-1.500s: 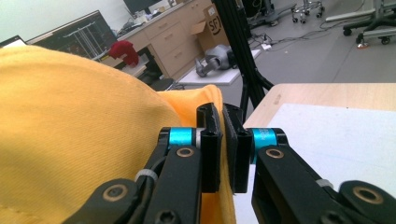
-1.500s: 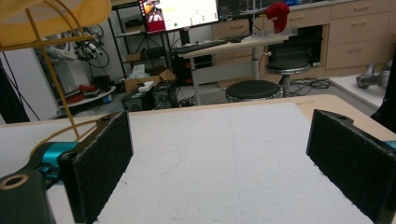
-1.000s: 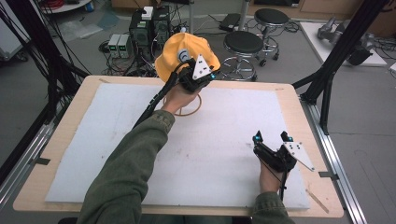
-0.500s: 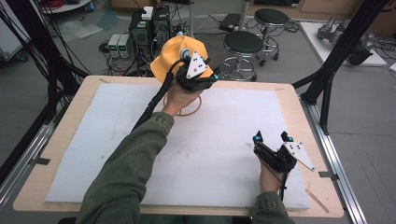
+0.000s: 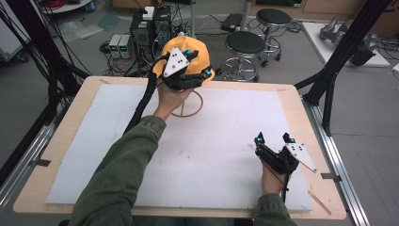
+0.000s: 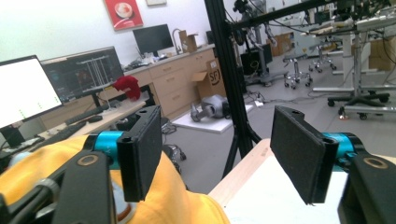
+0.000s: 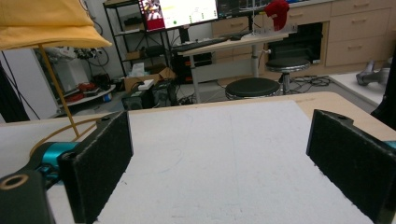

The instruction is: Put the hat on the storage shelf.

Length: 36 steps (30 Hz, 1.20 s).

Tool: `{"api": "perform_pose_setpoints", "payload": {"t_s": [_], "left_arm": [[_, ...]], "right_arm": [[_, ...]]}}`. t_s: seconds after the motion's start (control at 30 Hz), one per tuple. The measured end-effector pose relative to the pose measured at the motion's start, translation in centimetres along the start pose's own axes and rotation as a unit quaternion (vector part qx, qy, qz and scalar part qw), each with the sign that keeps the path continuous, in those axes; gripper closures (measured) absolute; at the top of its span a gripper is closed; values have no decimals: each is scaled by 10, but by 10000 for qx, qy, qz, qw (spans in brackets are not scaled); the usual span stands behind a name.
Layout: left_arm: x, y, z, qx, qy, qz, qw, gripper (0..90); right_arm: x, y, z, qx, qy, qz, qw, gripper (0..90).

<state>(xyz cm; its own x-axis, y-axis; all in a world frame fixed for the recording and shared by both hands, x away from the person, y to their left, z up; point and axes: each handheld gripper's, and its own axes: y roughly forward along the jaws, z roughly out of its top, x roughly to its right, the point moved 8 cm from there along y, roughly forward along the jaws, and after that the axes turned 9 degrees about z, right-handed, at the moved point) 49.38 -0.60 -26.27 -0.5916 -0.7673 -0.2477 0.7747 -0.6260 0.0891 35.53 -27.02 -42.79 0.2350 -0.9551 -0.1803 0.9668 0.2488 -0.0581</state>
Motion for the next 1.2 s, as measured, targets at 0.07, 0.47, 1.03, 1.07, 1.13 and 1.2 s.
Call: {"api": "perform_pose_setpoints", "payload": {"t_s": [0.07,0.47,1.03,1.07,1.13,1.2], "left_arm": [[-1,-4,2,33,-11,-3,10000,336],[-19,-38,15,373,-191,143,9990,330],[-57,-116,9,849,-774,522,9920,325],[-59,-119,8,891,-872,543,9907,325],[-62,-127,9,1003,-1066,566,9876,321],[-65,-134,9,1042,-1057,633,9869,315]], "right_arm": [[0,0,0,-14,5,1,10000,60],[-1,0,-1,-34,-1,-2,10000,60],[-4,1,-5,-97,-31,-23,9999,60],[-4,1,-5,-97,-31,-23,9999,60],[-5,1,-5,-101,-18,-33,9999,60],[-5,0,-5,-104,-21,-32,9999,60]]}}
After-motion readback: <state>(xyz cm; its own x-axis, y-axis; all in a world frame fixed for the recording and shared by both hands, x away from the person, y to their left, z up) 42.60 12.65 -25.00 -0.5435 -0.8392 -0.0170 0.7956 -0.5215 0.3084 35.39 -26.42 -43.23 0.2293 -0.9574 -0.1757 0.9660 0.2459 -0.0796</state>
